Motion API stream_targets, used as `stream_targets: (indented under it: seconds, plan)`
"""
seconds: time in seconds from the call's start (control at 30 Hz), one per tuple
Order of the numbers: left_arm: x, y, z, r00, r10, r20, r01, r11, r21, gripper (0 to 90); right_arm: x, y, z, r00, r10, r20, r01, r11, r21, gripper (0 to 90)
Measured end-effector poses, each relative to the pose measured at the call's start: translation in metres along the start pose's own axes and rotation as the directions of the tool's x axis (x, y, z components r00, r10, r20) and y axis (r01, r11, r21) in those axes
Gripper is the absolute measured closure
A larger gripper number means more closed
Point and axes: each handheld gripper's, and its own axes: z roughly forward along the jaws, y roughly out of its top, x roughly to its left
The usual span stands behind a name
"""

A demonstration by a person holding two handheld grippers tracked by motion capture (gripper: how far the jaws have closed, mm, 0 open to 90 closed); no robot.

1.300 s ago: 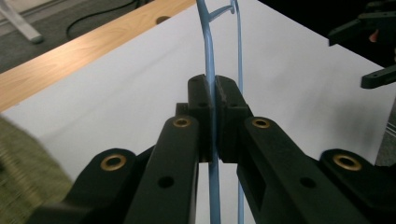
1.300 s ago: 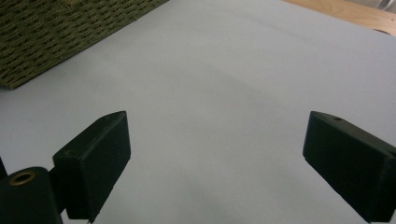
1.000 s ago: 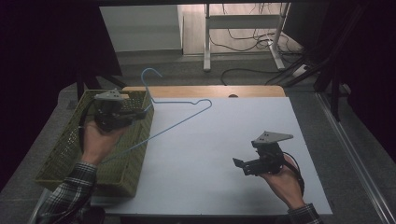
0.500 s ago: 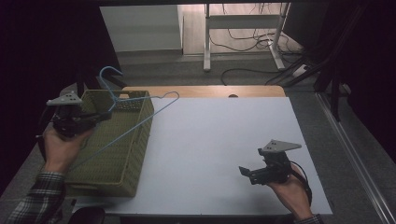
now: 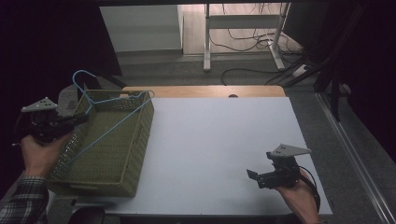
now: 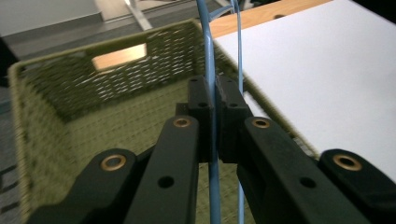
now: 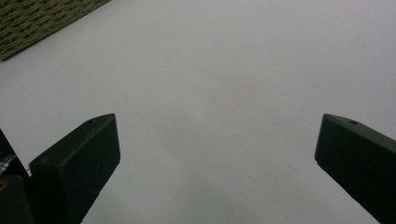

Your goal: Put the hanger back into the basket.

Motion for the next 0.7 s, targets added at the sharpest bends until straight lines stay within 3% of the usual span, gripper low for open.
stream_targets:
  seconds: [0.33, 0.5, 0.7]
  plan:
    - [0.027, -0.021, 0.004, 0.9971, -0.029, -0.071, 0.029, 0.9996, -0.001, 87.4, -0.003, -0.004, 0.003, 1.0, 0.004, 0.003, -0.004, 1.0, 0.022, 0.0]
    - [0.032, -0.03, 0.017, 0.9962, -0.02, -0.085, 0.02, 0.9998, 0.001, 87.4, -0.003, -0.005, 0.004, 1.0, 0.003, 0.005, -0.003, 0.999, 0.034, 0.0]
    - [0.037, -0.042, 0.037, 0.9965, -0.045, -0.07, 0.046, 0.9988, 0.016, 87.3, -0.003, -0.005, 0.006, 1.0, 0.0, 0.003, 0.0, 0.999, 0.045, 0.0]
